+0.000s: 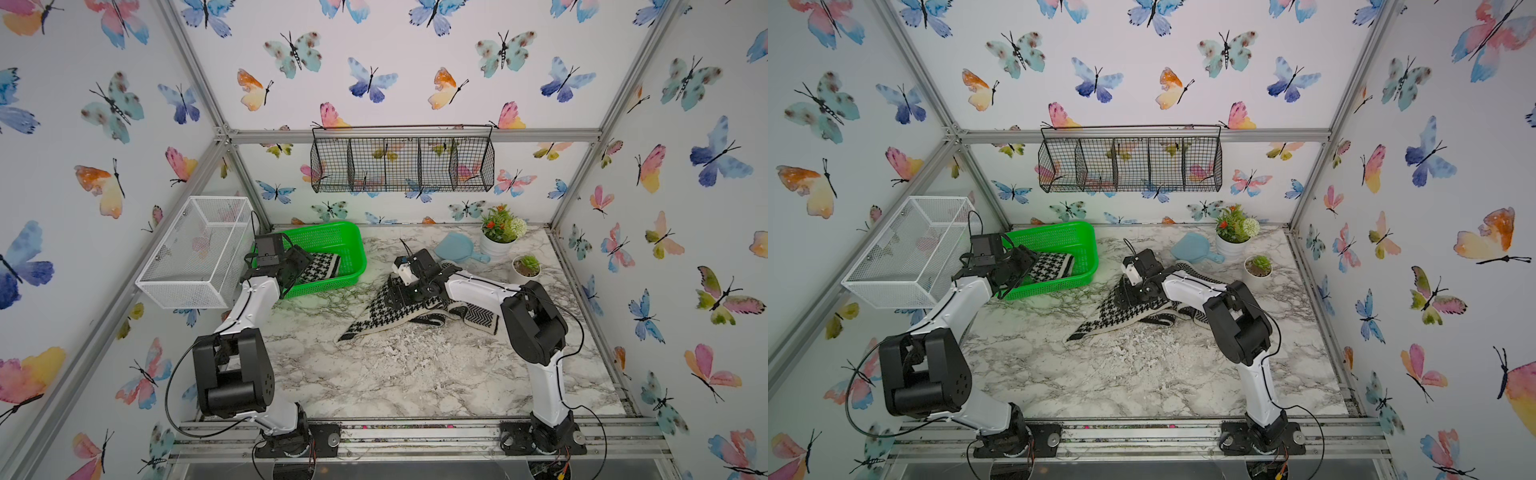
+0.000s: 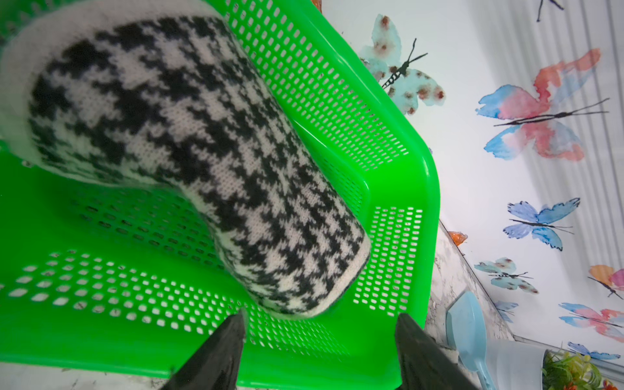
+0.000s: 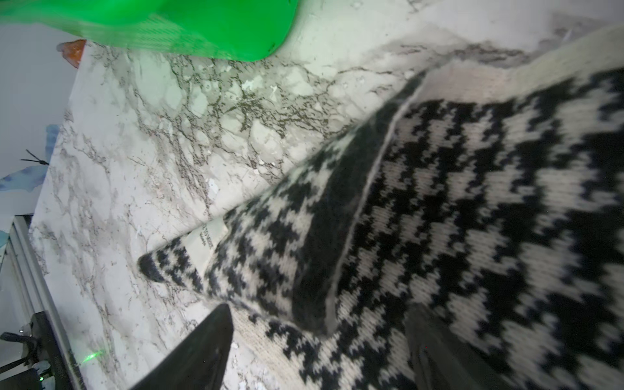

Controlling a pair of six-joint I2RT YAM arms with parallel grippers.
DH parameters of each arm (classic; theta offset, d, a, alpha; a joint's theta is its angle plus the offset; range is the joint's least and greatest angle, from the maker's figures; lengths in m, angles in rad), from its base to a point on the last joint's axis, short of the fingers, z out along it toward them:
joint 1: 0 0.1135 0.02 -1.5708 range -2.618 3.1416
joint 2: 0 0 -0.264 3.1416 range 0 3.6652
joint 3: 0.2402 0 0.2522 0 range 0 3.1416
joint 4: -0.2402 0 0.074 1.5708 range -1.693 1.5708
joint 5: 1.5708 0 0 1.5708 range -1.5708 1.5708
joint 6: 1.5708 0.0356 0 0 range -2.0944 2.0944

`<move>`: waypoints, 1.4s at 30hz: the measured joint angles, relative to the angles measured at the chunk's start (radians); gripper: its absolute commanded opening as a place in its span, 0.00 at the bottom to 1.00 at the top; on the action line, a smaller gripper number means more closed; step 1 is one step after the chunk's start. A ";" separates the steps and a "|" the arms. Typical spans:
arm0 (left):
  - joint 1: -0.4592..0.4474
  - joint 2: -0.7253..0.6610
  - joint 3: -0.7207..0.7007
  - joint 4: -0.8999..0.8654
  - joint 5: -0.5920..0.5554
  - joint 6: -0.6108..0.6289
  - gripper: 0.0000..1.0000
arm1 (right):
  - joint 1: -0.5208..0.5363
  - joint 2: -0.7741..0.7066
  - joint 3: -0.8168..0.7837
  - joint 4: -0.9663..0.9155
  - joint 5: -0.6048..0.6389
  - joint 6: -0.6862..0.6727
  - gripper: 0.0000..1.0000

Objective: Roll up the scarf and place it into the basket
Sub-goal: Flatten out the scarf at the center of the board.

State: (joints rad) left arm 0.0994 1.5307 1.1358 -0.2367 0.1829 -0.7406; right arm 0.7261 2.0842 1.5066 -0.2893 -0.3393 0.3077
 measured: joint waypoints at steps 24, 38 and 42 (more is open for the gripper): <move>-0.214 -0.425 -0.336 0.010 -0.011 0.032 0.75 | 0.000 0.080 0.084 0.087 -0.278 0.072 0.34; -0.473 -0.370 -0.381 -0.056 -0.179 0.161 0.71 | 0.000 0.206 0.292 0.141 -0.428 0.206 0.37; -0.547 -0.328 -0.383 -0.056 -0.263 0.183 0.71 | 0.000 0.251 0.330 0.143 -0.444 0.232 0.39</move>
State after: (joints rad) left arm -0.4477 1.2022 0.7532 -0.2924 -0.0803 -0.5575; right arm 0.7261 2.3348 1.8370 -0.1463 -0.7834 0.5396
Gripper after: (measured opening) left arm 0.710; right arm 0.382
